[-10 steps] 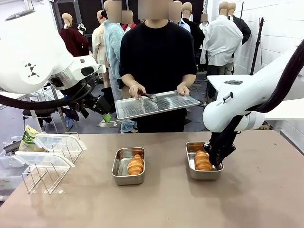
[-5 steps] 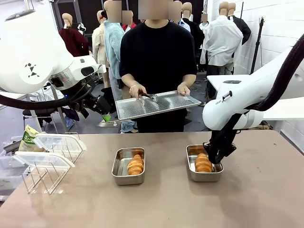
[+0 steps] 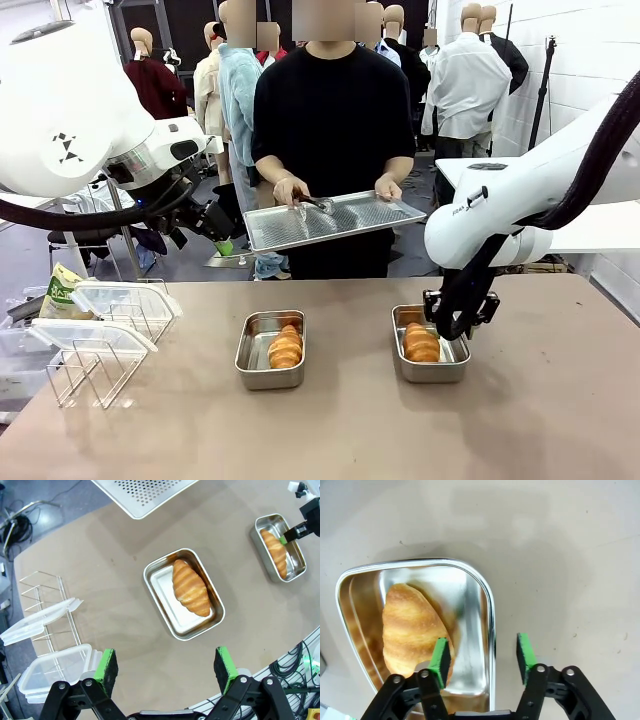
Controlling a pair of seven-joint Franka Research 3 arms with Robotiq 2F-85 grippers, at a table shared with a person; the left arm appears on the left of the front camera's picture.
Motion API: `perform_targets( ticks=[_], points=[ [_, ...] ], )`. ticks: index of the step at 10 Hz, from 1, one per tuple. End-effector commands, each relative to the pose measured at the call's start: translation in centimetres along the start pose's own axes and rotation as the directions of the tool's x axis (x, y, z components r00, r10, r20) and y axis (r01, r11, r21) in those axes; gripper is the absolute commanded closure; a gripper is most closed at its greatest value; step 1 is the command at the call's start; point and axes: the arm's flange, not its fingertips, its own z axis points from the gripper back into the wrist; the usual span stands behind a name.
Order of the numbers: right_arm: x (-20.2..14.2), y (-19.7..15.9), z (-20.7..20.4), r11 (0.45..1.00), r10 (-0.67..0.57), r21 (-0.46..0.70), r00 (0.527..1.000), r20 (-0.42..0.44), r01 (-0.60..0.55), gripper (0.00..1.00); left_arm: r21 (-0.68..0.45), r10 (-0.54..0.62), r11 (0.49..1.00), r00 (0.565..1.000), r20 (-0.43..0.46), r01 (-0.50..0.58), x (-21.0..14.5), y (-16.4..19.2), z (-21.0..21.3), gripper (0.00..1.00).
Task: Place the bread in airtight containers.
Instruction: Once an object is inside an Airtight Container , place the container in the center of the table, then pick up one Airtight Container lid and hand it to the human.
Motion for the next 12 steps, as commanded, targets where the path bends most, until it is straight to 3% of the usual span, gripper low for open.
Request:
perform_targets(
  ticks=[1,5,6,7,12],
  points=[
    [0.0,0.1,0.5,1.000,-0.008,-0.020,1.000,-0.011,0.008,0.00,0.001,-0.001,1.000,1.000,-0.002,0.001,0.0,0.1,0.0,0.00],
    [0.2,0.2,0.5,1.000,-0.004,-0.030,1.000,-0.023,0.004,0.00,0.001,-0.001,1.000,1.000,-0.002,0.001,0.0,0.1,0.0,0.00],
    [0.7,1.0,0.4,0.999,-0.002,-0.047,0.998,-0.066,-0.001,0.00,0.001,-0.001,1.000,1.000,-0.002,0.001,0.0,0.1,0.0,0.00],
    [-0.2,-0.1,0.2,1.000,0.000,-0.007,1.000,-0.017,0.000,0.00,0.001,-0.001,1.000,1.000,-0.002,0.001,0.0,0.1,0.0,0.00],
    [-0.2,-0.1,0.2,1.000,0.000,-0.007,1.000,-0.017,0.000,0.00,0.001,-0.001,1.000,1.000,-0.002,0.001,0.0,0.1,0.0,0.00]
  ],
)
